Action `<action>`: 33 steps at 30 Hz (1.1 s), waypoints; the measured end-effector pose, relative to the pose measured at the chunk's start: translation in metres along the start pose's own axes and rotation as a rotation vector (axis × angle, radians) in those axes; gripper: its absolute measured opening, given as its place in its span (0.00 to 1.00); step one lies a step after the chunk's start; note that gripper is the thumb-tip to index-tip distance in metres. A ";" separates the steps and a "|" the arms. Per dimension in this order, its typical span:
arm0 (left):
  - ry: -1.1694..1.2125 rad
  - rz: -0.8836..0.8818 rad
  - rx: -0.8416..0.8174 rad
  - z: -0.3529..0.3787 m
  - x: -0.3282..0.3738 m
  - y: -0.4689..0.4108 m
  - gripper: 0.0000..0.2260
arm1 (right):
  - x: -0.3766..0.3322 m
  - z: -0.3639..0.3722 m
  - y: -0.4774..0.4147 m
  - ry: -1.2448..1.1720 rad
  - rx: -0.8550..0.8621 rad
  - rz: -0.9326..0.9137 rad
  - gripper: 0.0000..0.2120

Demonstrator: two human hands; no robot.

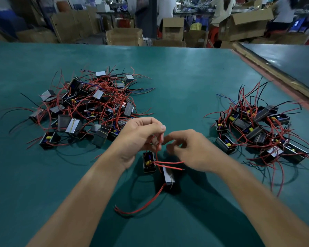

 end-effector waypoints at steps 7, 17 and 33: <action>-0.086 -0.001 0.273 -0.014 -0.009 -0.008 0.10 | -0.013 0.008 0.010 0.206 -0.124 -0.060 0.07; -0.365 -0.077 0.353 -0.026 -0.020 -0.013 0.10 | -0.017 0.009 0.011 0.008 -0.173 -0.084 0.11; -0.228 -0.083 0.071 -0.011 -0.018 -0.007 0.01 | 0.002 -0.007 -0.002 -0.065 0.110 0.006 0.06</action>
Point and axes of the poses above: each hand's wrist, its own y-axis away from the middle knuckle, its own z-axis out of the palm, x = y × z, the point moved 4 cm from there along -y, towards the middle knuckle, and after that the axes turned 6 degrees about -y, right-handed, at the moved point
